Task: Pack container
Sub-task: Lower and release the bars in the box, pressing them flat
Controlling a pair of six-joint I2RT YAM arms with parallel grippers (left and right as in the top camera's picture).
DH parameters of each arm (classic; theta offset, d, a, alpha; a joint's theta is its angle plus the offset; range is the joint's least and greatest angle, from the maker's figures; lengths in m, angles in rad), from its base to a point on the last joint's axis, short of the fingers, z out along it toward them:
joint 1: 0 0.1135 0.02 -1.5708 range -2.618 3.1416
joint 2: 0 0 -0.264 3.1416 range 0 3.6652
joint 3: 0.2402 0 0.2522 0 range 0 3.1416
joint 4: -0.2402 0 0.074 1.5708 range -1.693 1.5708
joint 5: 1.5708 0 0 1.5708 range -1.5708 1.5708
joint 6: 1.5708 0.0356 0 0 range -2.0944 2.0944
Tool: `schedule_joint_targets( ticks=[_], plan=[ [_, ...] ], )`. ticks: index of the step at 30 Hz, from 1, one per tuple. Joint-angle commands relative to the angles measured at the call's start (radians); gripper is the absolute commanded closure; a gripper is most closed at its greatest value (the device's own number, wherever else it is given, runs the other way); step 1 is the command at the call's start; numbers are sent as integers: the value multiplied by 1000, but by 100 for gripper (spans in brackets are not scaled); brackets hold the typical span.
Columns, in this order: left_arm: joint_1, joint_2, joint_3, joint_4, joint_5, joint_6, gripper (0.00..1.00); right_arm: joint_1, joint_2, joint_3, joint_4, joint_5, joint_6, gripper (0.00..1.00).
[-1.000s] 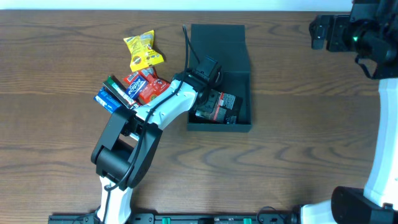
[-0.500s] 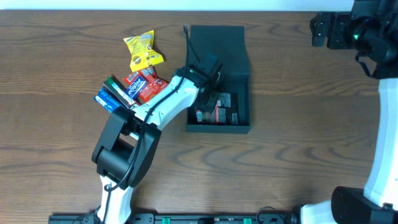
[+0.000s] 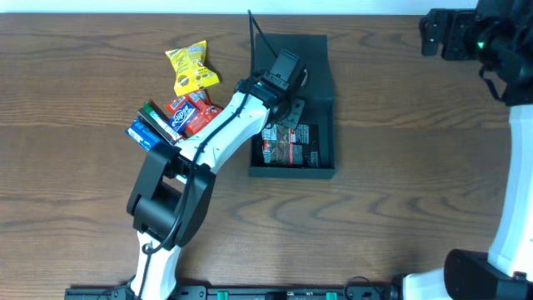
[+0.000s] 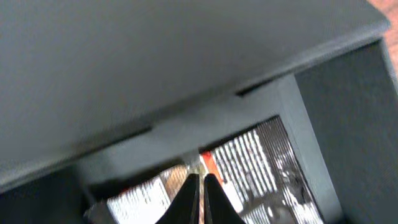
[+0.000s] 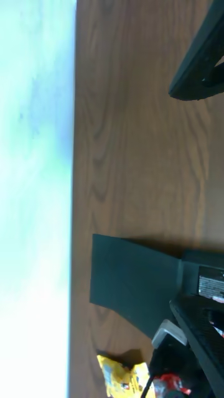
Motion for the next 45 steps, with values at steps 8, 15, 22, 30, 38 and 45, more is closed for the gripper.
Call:
schedule_joint_targets(
  ticks=[8, 15, 22, 30, 38, 45],
  plan=[
    [0, 103, 7, 34, 3, 0, 94, -12, 7, -6, 2, -23, -12, 1],
    [0, 141, 6, 16, 3, 4, 94, -12, 7, -6, 2, -23, -12, 1],
    [0, 148, 6, -26, 3, 4, 94, -12, 7, -6, 2, -22, -12, 1],
    [1, 136, 8, -48, 84, 4, 94, -12, 7, -6, 2, -18, -23, 1],
    [1, 101, 9, -48, 83, 31, 94, -12, 7, -6, 3, -19, -23, 1],
    [1, 88, 9, -67, 83, 42, 94, -12, 7, -6, 3, -19, -23, 1]
  ],
)
